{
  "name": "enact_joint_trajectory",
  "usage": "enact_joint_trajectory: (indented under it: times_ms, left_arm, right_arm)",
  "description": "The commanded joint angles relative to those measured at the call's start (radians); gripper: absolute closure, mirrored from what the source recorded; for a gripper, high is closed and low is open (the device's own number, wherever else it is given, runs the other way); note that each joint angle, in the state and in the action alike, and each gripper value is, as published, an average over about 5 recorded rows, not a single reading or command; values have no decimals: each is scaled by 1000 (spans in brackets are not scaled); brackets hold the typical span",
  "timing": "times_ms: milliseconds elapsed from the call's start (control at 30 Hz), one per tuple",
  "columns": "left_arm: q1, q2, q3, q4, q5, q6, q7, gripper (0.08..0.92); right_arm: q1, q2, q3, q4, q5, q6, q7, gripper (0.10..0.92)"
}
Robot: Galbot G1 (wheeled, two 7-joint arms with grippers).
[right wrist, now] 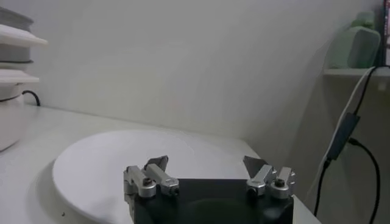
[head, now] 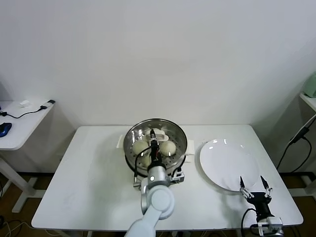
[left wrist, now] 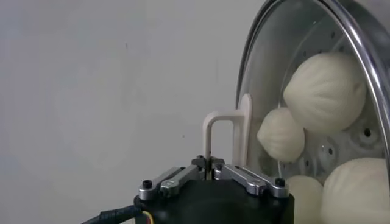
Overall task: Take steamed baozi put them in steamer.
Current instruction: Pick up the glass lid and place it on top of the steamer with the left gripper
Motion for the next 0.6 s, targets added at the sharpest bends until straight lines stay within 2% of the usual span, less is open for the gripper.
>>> enact_joint_trajectory:
  times_ms: [33, 367, 600]
  left_arm:
    - [5, -48, 10, -30, -23, -4, 4, 843]
    - [43, 2, 41, -166, -114, -12, 2, 566]
    - [121, 84, 21, -289, -222, -51, -63, 367]
  right_arm:
    - [1, 0, 0, 5, 1, 2, -5, 203]
    - [5, -2, -7, 27, 28, -16, 9, 203]
    - [6, -2, -11, 35, 27, -17, 17, 203]
